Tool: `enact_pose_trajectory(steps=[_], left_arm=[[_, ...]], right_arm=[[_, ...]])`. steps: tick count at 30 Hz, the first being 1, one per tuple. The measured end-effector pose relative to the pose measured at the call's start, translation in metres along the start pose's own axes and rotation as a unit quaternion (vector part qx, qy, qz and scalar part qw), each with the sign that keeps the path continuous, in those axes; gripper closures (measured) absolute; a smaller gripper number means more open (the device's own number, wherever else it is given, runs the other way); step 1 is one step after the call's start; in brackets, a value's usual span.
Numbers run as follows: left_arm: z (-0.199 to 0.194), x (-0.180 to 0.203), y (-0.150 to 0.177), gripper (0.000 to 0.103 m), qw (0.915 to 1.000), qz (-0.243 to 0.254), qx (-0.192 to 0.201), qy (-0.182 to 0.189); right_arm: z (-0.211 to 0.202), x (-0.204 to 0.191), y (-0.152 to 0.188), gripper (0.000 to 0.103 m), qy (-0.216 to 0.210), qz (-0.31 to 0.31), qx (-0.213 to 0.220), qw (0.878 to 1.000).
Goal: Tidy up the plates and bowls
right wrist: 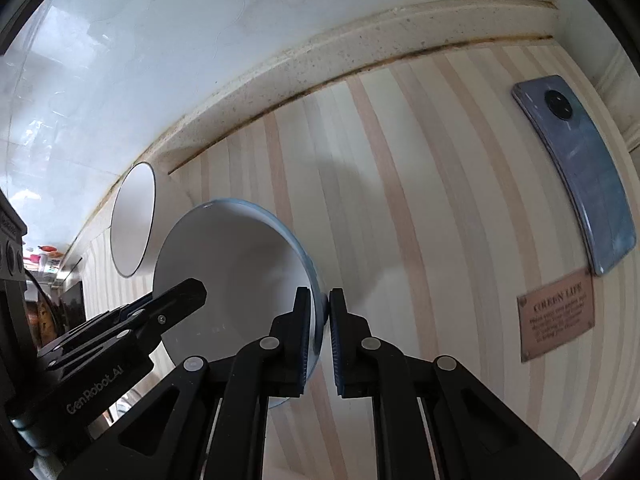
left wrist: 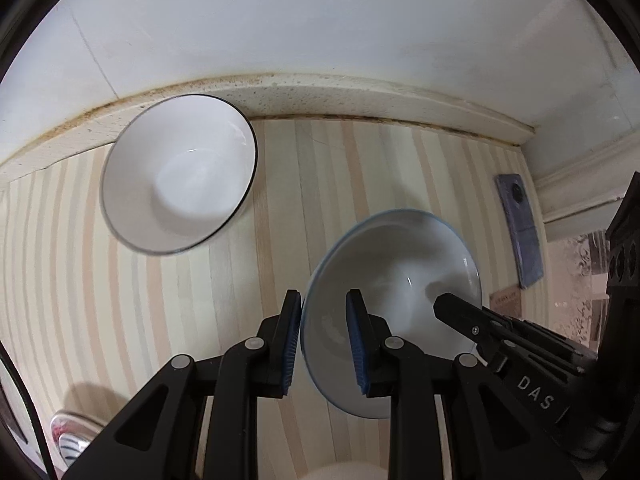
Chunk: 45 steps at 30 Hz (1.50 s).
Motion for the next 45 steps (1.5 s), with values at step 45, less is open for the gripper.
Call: enact_pose_trajectory(steps=[45], left_arm=[[-0.04, 0.0, 0.161, 0.083, 0.9951, 0.067, -0.071, -0.01]], right_arm=[[-0.053, 0.0, 0.199, 0.088, -0.02, 0.025, -0.076, 0.997]])
Point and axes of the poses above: each gripper's, at about its wrist camera, not at the fingertips, and z roughly the way its jaws point, x to its right, y to its underside, the point moved 1 cm from there along z, roughly the way its jaws point, and after that the axes turned 4 degrees about -y, right-handed, at the moved point
